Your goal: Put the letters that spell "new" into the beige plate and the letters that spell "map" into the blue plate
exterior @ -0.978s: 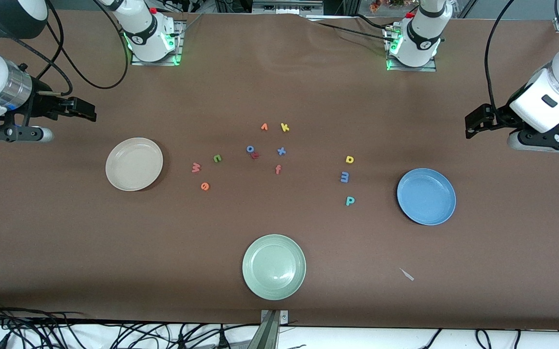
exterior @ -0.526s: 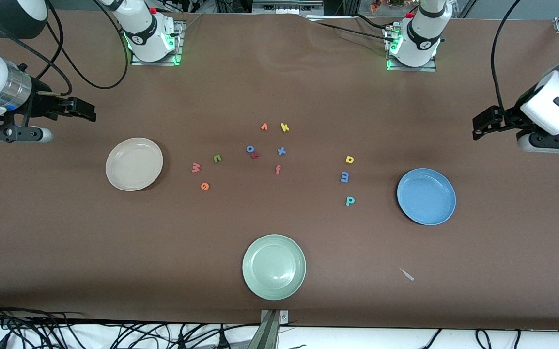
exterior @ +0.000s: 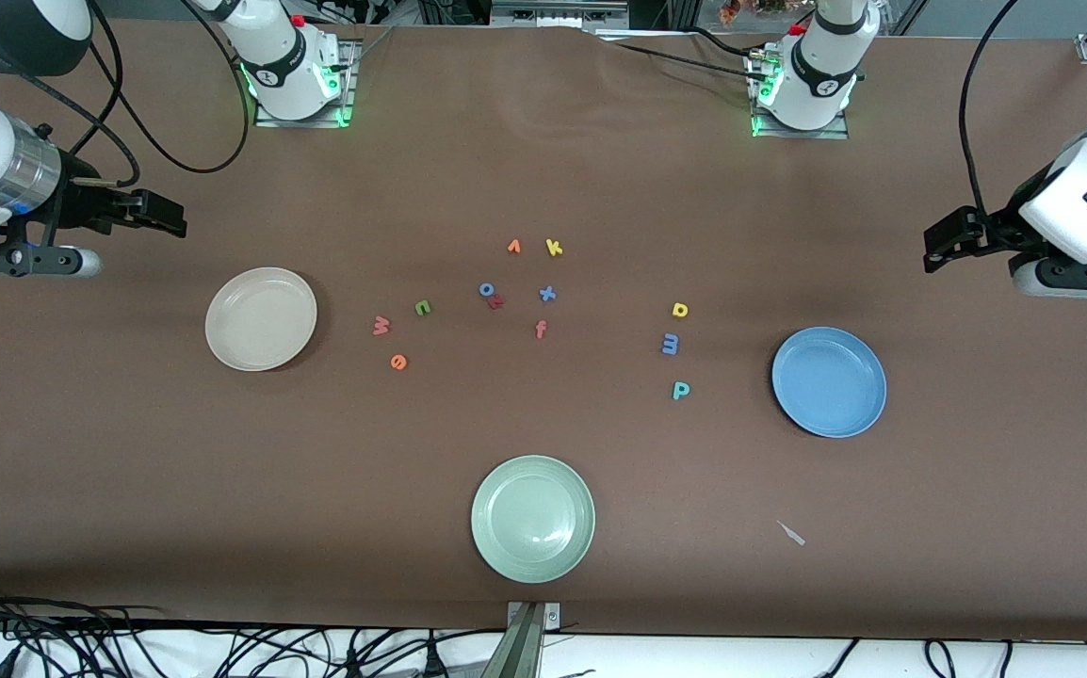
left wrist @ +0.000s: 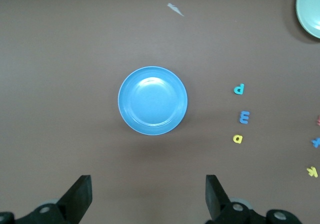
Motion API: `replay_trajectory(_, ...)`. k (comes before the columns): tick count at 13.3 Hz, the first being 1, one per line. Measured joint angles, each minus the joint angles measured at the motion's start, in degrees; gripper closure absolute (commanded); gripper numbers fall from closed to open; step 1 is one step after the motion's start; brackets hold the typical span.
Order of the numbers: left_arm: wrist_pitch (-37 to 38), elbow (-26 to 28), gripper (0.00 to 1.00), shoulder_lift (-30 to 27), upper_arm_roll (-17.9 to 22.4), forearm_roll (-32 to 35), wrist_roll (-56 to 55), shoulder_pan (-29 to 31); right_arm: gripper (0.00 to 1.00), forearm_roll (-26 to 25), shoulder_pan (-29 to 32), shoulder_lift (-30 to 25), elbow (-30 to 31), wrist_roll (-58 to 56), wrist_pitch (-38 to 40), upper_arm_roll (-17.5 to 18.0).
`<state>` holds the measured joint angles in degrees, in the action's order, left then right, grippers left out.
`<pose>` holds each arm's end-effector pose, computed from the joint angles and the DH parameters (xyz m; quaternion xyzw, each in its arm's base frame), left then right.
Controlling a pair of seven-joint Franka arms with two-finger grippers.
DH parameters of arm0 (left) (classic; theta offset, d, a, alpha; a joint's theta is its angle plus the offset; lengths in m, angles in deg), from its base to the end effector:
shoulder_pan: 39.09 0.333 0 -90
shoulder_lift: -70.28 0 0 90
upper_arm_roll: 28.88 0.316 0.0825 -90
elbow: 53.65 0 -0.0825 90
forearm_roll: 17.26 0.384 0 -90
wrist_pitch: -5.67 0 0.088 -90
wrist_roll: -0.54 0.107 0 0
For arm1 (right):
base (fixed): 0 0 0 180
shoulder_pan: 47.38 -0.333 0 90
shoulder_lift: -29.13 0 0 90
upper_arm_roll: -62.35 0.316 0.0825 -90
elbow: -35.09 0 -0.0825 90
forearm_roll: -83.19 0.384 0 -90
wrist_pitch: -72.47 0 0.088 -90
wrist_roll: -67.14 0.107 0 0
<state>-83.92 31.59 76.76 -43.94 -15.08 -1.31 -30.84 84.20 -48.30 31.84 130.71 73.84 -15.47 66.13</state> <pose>0.5842 -0.0568 0.6005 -0.9989 0.0429 0.0163 0.0056 0.5545 0.0468 0.5497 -0.9957 0.0178 0.0911 0.0013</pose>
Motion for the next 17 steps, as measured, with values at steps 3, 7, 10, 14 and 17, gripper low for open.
replay_trajectory(3, 0.18, 0.0, 0.0, 0.01, -1.75, 2.29, 1.06, -2.3, 0.0, 0.0, 0.01, 0.0, 0.0, 0.0, -0.16, -0.01)
replay_trajectory(7, 1.67, -0.01, 0.0, 0.02, -1.16, 2.41, 1.28, -1.97, 0.0, 0.0, 0.02, 0.01, 0.0, 0.0, -0.53, -0.04)
replay_trajectory(10, 1.68, -0.03, 0.0, 0.02, -0.83, 0.09, 1.37, -0.71, 0.0, 0.0, 0.02, 0.02, 0.0, 0.0, -0.57, -0.04)
replay_trajectory(14, 1.68, -0.03, 0.0, 0.04, -0.7, -2.05, 1.4, 1.84, 0.0, 0.01, 0.02, 0.03, 0.0, 0.0, -0.92, -0.05)
replay_trajectory(17, 1.68, -0.04, 0.0, 0.04, -0.75, -2.06, 1.4, 1.89, 0.0, 0.04, 0.02, 0.03, 0.0, 0.0, -0.98, -0.04)
